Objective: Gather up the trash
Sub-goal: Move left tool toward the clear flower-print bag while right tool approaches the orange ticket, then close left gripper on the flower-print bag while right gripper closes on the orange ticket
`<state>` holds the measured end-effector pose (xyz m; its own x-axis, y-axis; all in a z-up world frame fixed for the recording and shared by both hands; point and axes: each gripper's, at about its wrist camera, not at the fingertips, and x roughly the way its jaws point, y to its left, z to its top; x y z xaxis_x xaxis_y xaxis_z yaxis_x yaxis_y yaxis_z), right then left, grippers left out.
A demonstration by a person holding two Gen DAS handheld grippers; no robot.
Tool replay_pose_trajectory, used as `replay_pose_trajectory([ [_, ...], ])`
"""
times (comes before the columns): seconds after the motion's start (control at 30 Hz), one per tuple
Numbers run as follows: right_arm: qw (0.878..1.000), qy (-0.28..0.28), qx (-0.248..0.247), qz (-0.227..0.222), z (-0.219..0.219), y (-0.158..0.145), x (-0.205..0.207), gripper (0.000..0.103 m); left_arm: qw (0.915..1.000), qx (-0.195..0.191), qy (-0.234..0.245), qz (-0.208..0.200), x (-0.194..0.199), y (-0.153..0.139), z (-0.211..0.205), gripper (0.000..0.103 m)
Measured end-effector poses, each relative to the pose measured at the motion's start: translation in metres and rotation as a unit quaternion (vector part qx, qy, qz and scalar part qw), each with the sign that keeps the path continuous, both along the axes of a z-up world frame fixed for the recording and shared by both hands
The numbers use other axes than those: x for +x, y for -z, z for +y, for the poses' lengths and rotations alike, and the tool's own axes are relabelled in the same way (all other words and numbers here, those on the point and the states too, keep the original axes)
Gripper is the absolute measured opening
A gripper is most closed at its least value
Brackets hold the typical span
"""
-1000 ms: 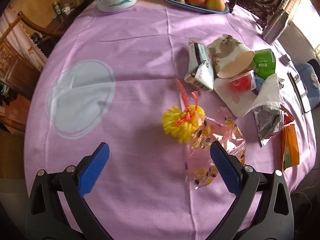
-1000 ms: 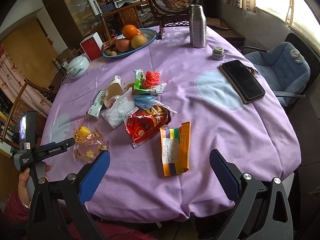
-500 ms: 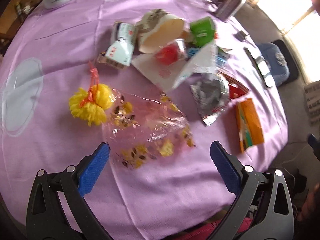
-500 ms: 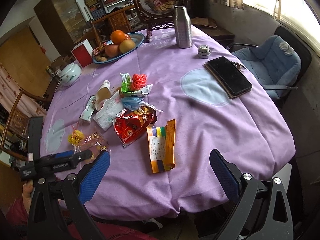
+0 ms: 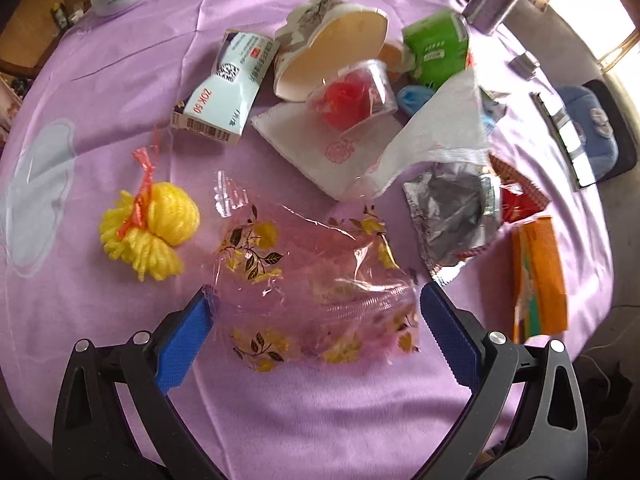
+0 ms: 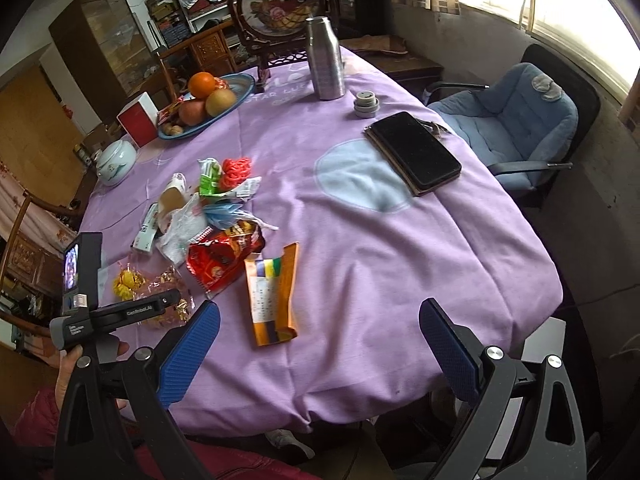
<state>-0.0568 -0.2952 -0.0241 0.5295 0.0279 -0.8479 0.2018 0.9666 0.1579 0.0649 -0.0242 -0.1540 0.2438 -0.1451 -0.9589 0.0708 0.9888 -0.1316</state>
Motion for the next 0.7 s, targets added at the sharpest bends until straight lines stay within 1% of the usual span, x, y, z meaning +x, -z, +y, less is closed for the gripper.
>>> replay_pose_trajectory([
  [0.07, 1.0, 0.002, 0.007, 0.005, -0.006, 0.003, 0.002, 0.097, 0.9999, 0.014, -0.002, 0.0, 0.001, 0.005, -0.003, 0.097],
  [0.1, 1.0, 0.003, 0.011, 0.006, -0.008, 0.005, 0.003, 0.097, 0.9999, 0.016, -0.005, -0.003, 0.001, 0.005, -0.002, 0.093],
  [0.17, 1.0, 0.005, 0.023, 0.005, -0.017, 0.009, 0.007, 0.097, 0.9999, 0.0, -0.002, -0.013, -0.002, 0.0, 0.0, 0.073],
  [0.27, 1.0, 0.014, 0.026, 0.005, -0.03, 0.021, 0.014, 0.097, 0.9992, -0.02, -0.003, -0.035, -0.007, -0.017, 0.007, 0.061],
  [0.4, 0.999, 0.002, 0.025, 0.027, -0.026, 0.048, 0.027, 0.097, 0.9967, -0.041, -0.005, -0.069, -0.02, -0.051, 0.023, 0.059],
  [0.53, 0.997, -0.047, 0.031, 0.05, 0.01, 0.074, 0.041, 0.097, 0.9949, -0.043, -0.015, -0.09, -0.035, -0.079, 0.043, 0.059],
  [0.63, 0.995, -0.083, 0.005, 0.055, 0.042, 0.088, 0.052, 0.097, 0.9943, -0.036, -0.031, -0.095, -0.048, -0.091, 0.059, 0.059],
  [0.67, 0.994, -0.095, -0.012, 0.055, 0.055, 0.095, 0.057, 0.097, 0.9942, -0.033, -0.036, -0.096, -0.053, -0.093, 0.066, 0.059],
  [0.7, 0.993, -0.1, -0.021, 0.055, 0.06, 0.1, 0.061, 0.097, 0.994, -0.03, -0.044, -0.095, -0.058, -0.096, 0.075, 0.059],
])
